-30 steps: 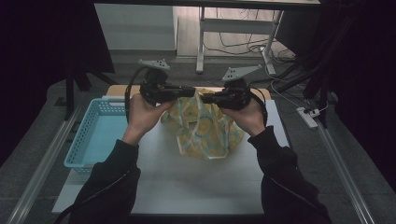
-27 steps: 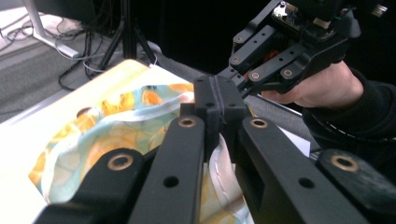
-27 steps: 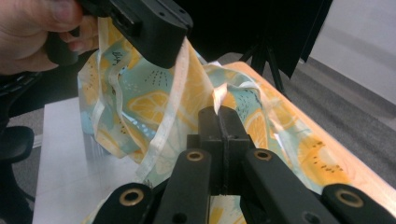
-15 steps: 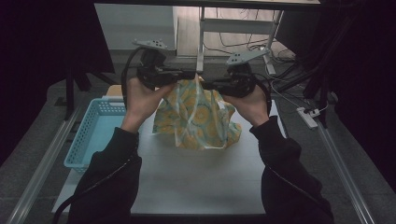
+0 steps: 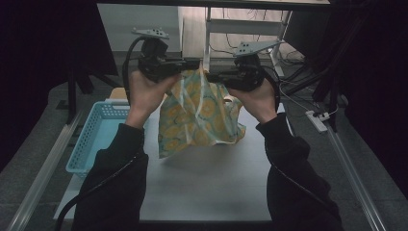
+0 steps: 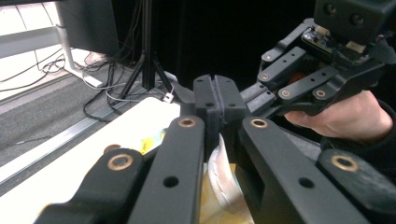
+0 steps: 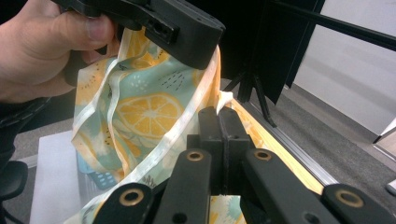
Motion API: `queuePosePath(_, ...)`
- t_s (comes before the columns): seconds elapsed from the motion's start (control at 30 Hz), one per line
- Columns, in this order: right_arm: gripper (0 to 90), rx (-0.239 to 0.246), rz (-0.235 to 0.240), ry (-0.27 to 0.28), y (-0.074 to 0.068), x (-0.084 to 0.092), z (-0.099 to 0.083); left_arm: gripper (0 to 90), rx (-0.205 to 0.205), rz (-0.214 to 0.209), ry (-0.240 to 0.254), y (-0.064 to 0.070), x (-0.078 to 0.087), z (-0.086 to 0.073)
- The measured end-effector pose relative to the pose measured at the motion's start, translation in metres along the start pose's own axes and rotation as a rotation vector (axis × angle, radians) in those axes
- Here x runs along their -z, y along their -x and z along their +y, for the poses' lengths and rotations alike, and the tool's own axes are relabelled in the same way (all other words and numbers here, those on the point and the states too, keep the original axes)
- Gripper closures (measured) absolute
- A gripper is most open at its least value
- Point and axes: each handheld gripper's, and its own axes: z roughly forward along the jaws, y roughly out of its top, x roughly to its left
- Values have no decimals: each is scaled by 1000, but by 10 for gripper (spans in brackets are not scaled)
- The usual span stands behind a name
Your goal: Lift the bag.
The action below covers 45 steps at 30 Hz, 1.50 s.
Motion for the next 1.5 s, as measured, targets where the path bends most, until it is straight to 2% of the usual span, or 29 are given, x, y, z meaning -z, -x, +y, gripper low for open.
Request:
queuePosePath(0.27,900,21,-15,14,-4,5,13,898,-13,-7,34,4,8,9)
queuePosePath(0.47,900,31,-30,10,-5,4,18,897,-17,20,14,4,6,12)
queuePosePath(0.53,900,25,-38,2,-2,1,15,896,-7,26,7,-1,2,10)
queuePosePath(0.7,900,14,-77,-38,8,-11,4,894,-10,82,-41,-13,-12,2)
queuePosePath(0.9,900,-24,-91,-67,21,-25,-11,886,3,106,-90,-26,-29,-10)
queuePosePath(1.13,900,-66,-95,-94,31,-38,-27,865,-1,118,-142,-32,-45,-19)
queuePosePath(1.23,895,-72,-95,-95,32,-40,-29,827,-12,120,-146,-33,-48,-20)
queuePosePath(1.5,747,-101,-90,-76,33,-37,-35,549,-22,127,-136,-34,-44,-26)
